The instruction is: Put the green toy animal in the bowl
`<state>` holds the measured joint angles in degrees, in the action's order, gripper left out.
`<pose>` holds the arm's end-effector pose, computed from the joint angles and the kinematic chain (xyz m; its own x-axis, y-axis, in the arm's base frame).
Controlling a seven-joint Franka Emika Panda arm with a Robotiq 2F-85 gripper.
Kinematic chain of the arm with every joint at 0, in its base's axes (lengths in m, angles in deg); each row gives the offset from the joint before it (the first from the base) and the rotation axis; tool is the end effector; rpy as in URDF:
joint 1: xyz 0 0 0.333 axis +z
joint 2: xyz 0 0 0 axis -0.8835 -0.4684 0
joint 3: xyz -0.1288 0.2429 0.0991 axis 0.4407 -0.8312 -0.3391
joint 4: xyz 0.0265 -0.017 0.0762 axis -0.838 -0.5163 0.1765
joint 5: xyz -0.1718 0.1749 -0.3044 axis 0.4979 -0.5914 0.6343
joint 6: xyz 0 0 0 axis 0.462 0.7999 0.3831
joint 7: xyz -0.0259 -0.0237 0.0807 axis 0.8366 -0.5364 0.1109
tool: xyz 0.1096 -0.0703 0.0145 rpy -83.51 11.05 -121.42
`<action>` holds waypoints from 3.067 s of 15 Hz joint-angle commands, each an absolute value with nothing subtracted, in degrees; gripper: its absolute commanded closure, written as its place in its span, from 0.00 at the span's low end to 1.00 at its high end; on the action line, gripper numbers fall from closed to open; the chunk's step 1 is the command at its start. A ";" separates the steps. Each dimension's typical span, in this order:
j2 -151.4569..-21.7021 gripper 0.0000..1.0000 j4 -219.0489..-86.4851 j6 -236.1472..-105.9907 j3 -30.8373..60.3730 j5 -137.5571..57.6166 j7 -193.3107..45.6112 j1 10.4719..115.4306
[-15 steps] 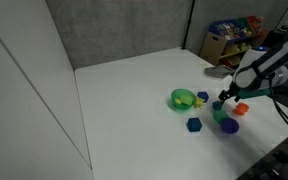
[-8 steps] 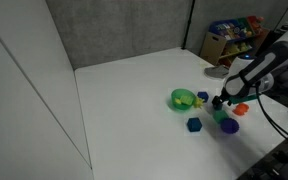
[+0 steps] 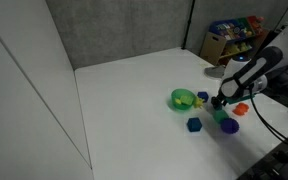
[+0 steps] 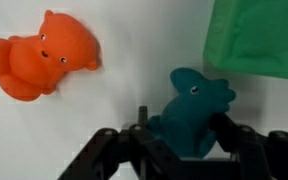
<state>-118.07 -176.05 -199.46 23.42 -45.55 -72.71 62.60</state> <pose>0.5360 -0.1321 0.0037 0.9602 -0.2784 0.0219 -0.2786 -0.9491 0.1469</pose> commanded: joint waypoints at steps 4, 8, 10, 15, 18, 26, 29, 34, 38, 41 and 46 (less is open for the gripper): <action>-113.14 0.81 -175.24 -192.43 22.82 -44.61 -71.91 62.03; -106.32 0.90 -175.55 -184.10 21.34 -44.76 -71.99 61.62; -102.65 0.92 -175.23 -180.94 20.55 -44.68 -71.75 61.83; -98.10 0.92 -171.72 -175.05 17.37 -45.17 -70.96 62.39; -98.64 0.92 -168.97 -173.65 15.34 -45.20 -70.07 63.18; -103.96 0.87 -159.83 -167.53 14.66 -42.99 -62.86 68.09; -105.95 0.51 -156.18 -161.53 14.28 -43.63 -60.81 68.43; -106.25 0.12 -152.78 -154.61 13.91 -44.27 -61.35 67.66; -104.13 0.00 -152.01 -151.08 13.46 -45.39 -63.09 66.07; -101.67 0.00 -152.33 -148.25 13.35 -45.95 -64.56 64.68; -94.31 0.00 -157.68 -149.04 13.70 -45.02 -69.34 62.34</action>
<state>-99.96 -152.97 -148.47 14.26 -44.84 -65.40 64.11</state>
